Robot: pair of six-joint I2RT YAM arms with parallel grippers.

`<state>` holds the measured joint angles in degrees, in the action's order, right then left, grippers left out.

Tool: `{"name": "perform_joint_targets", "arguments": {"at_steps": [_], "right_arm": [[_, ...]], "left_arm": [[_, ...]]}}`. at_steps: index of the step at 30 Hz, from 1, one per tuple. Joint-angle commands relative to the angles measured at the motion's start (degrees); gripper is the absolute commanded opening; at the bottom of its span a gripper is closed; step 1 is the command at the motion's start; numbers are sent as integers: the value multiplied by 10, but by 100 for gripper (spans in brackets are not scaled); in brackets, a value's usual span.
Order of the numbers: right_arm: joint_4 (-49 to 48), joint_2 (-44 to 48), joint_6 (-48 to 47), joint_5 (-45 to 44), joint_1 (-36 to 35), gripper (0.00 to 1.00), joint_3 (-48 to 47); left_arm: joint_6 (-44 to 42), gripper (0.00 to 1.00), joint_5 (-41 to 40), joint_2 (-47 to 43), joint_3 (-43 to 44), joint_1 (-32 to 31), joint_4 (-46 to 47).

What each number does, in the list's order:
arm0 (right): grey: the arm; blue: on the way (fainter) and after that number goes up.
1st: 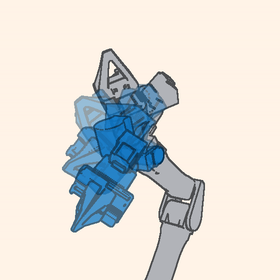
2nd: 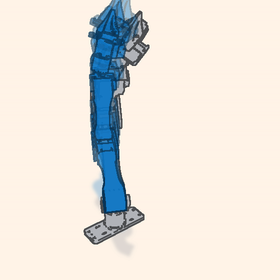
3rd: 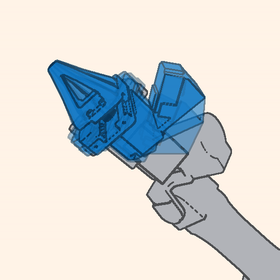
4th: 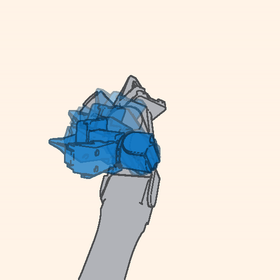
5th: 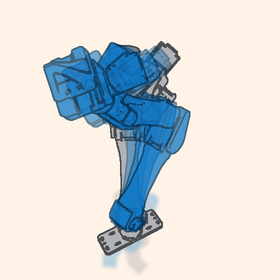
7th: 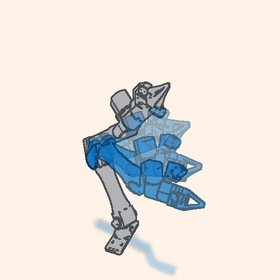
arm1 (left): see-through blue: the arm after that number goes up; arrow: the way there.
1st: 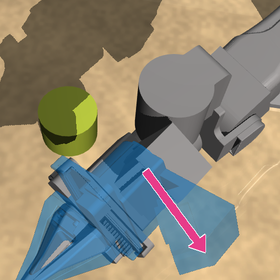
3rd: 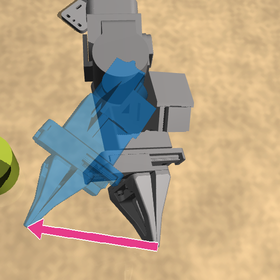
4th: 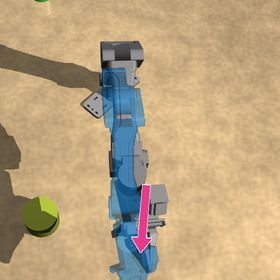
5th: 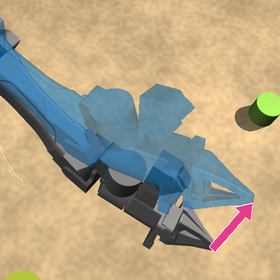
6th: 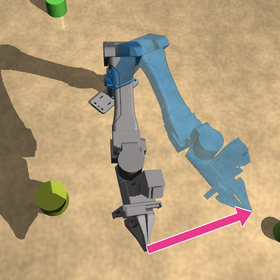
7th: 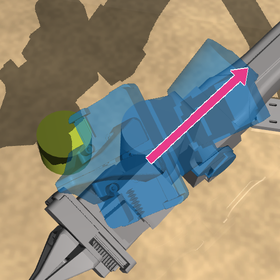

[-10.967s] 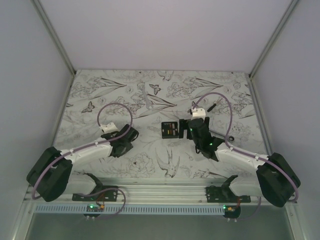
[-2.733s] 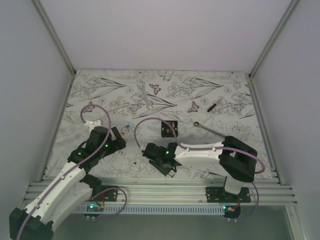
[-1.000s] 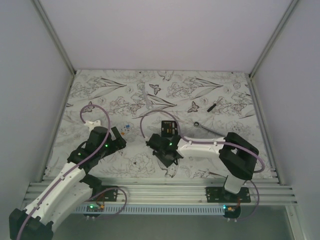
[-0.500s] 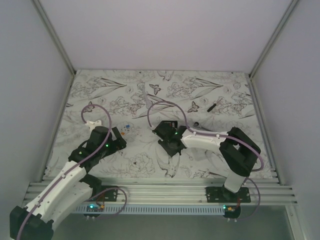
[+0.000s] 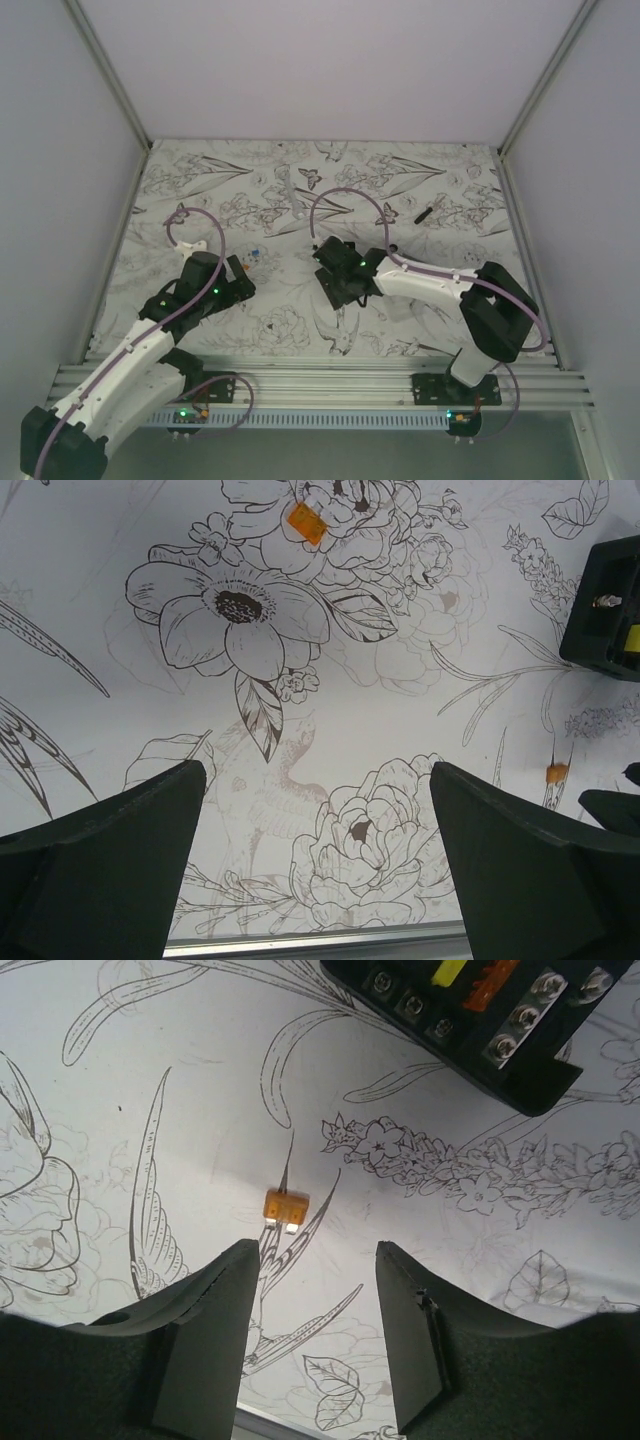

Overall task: Snap on the fuse box
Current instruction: Pick up the fuse from the center of the board.

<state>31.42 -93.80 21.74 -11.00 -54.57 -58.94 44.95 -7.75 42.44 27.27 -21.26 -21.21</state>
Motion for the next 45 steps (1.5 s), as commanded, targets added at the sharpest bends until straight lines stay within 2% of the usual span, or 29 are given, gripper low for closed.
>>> {"name": "perform_joint_targets", "arguments": {"at_steps": [1,11,21,34,45], "right_arm": [[-3,-10,51,15,0,57,-7],[29,-72,66,27,0,56,-69],[72,-115,91,13,0,45,-106],[70,-126,105,-6,0,45,-104],[53,-138,103,19,0,36,-84]], "left_arm": [[-13,100,11,1,10,4,-3],[-17,100,15,-5,7,4,-3],[-19,100,16,-10,6,4,-1],[-19,100,18,-14,4,4,0],[-19,100,20,-14,5,4,1]]}}
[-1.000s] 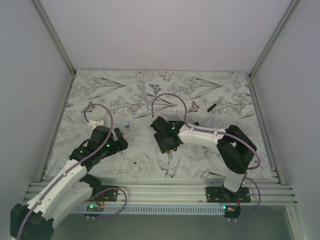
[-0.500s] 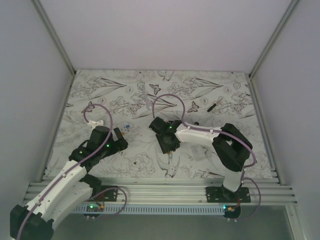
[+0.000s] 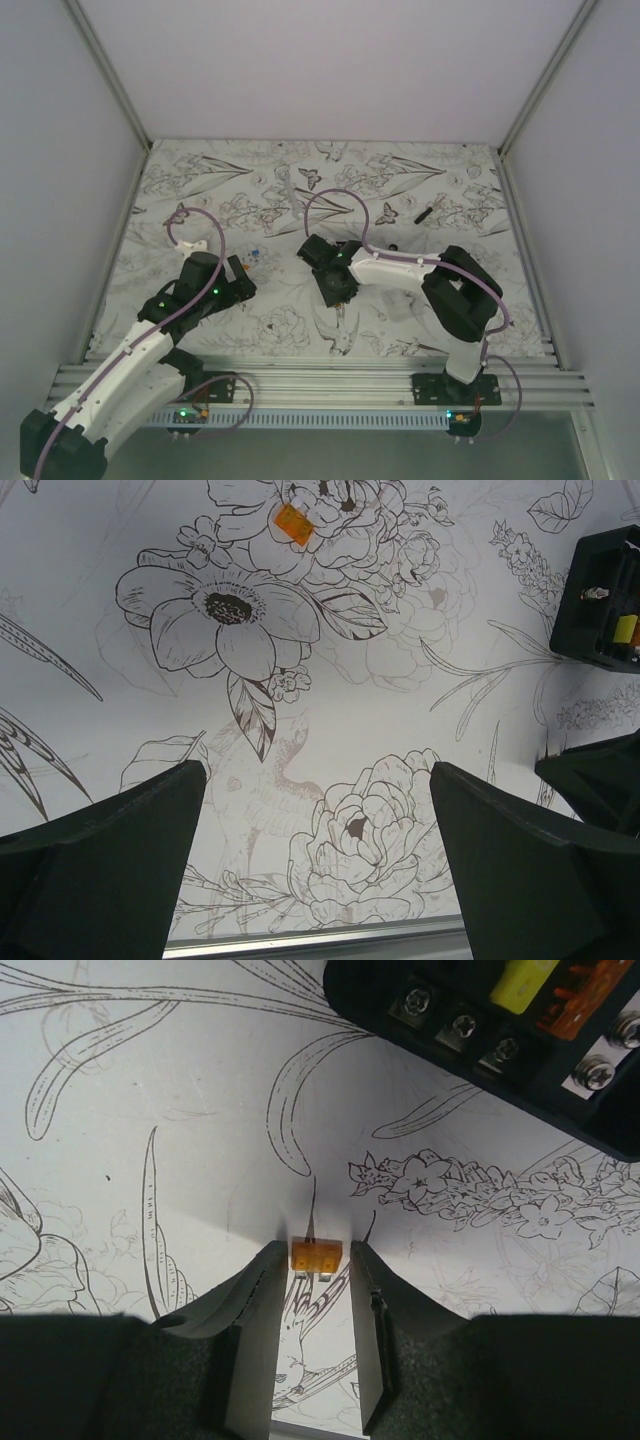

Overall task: Snap on the fuse box
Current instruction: Pick up the fuse from the center of the board.

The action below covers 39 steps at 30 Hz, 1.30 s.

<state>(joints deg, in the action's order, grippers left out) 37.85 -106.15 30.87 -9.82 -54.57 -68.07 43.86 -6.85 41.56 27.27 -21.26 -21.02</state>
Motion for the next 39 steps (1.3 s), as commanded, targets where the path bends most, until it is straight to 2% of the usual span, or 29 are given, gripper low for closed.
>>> {"name": "perform_joint_targets", "arguments": {"at_steps": [1,8,13,20,23,30,39], "right_arm": [[-13,-11,12,9,0,35,10],[-29,24,15,7,-1,30,33],[-41,49,13,-1,-5,29,39],[-70,91,14,-9,-6,27,54],[-86,111,21,-23,-6,27,54],[-139,143,36,-28,-6,28,50],[-191,159,63,-12,-6,28,47]], "left_arm": [[-8,100,11,-5,5,4,-1],[-5,100,20,-3,5,4,3],[-3,100,55,3,6,4,20],[8,98,109,26,-1,-10,81],[23,96,122,40,-10,-31,138],[53,92,92,80,-22,-110,256],[47,74,6,59,-59,-186,360]]}}
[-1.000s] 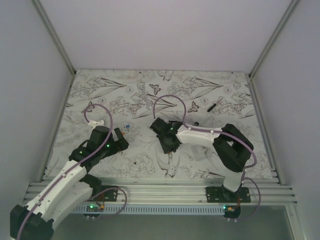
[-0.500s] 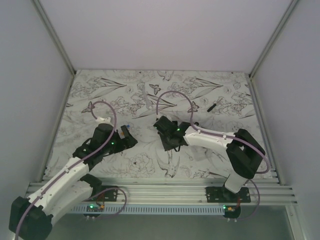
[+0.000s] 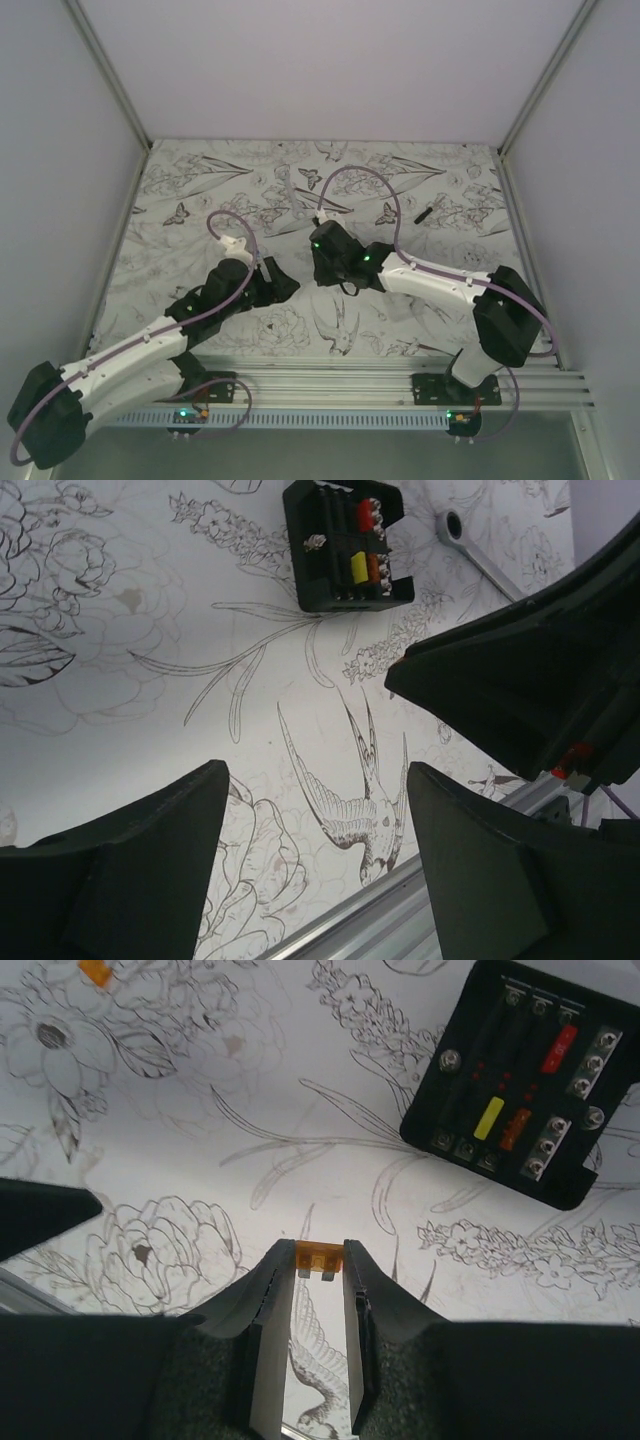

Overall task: Snap on the fuse box
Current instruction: Pick up the fuse from the center of the board.

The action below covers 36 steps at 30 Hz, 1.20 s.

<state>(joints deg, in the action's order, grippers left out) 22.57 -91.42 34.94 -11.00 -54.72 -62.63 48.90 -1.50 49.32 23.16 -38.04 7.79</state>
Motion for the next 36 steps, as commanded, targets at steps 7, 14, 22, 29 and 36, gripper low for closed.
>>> {"name": "perform_joint_targets", "arguments": {"at_steps": [7,14,22,29,36], "right_arm": [[-64,36,38,15,-5,28,-18],[-83,42,56,43,-4,29,-27],[-103,52,79,56,-4,29,-21],[-124,56,110,60,-1,29,-14],[-149,62,132,84,1,28,1]], "left_arm": [[-51,44,-51,-16,-29,-39,122],[-88,35,-40,-1,-35,-48,181],[-95,33,-36,22,-35,-59,216],[-96,30,-45,24,-39,-62,231],[-99,27,-57,24,-39,-63,238]]}}
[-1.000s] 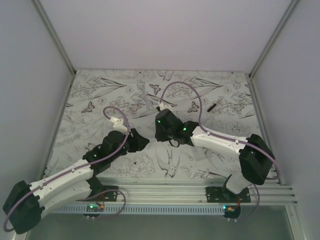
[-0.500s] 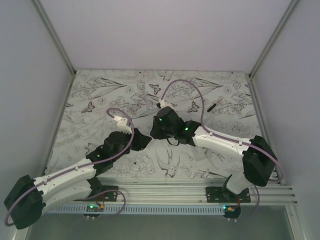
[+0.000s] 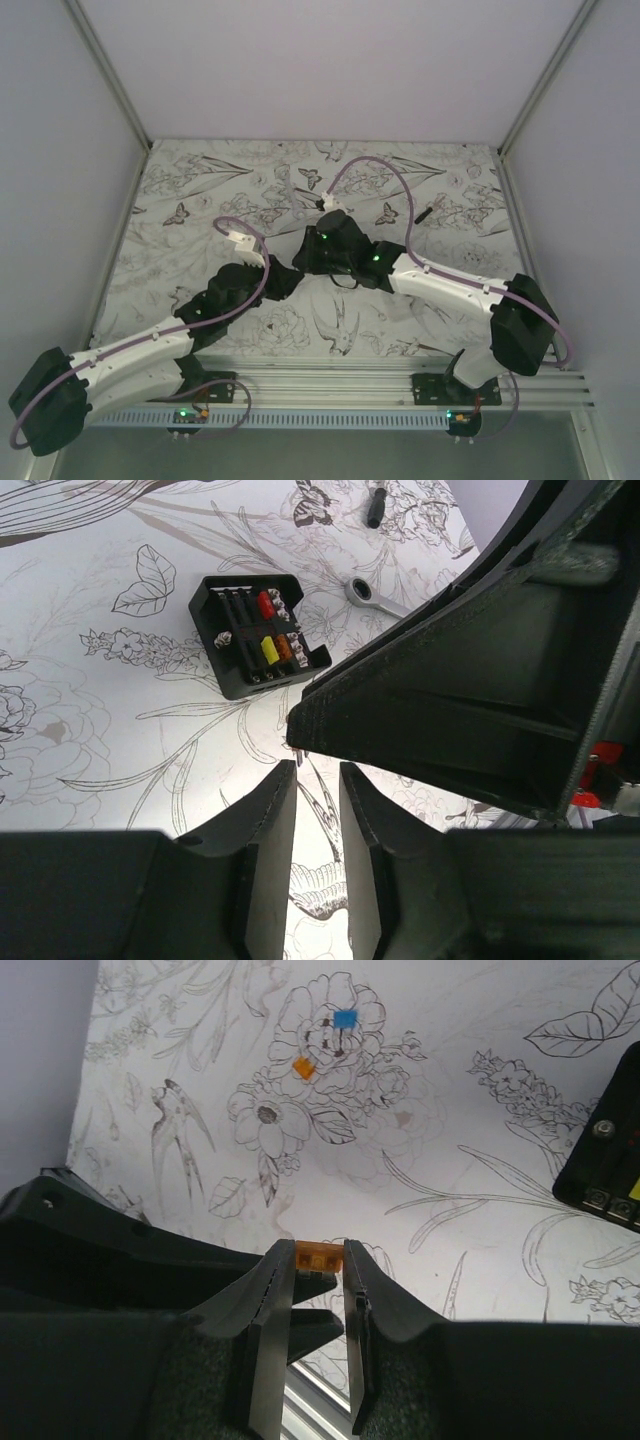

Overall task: Snap on the fuse box
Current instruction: Pick up the fuse from the center of the board.

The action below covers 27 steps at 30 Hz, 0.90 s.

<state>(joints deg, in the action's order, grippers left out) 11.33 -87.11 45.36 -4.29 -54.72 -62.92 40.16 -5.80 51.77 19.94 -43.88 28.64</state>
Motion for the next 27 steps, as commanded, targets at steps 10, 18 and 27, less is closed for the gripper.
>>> {"name": "perform_joint_targets", "arguments": {"at_steps": [10,18,27], "right_arm": [[-66,30,49,30,1,28,37],[-88,32,66,41,0,28,54],[-115,34,81,38,-1,31,74]], "left_arm": [[-9,21,-35,-12,-13,-4,32],[-13,6,-39,-24,-15,-4,32],[-35,0,-25,-28,-16,-4,33]]}}
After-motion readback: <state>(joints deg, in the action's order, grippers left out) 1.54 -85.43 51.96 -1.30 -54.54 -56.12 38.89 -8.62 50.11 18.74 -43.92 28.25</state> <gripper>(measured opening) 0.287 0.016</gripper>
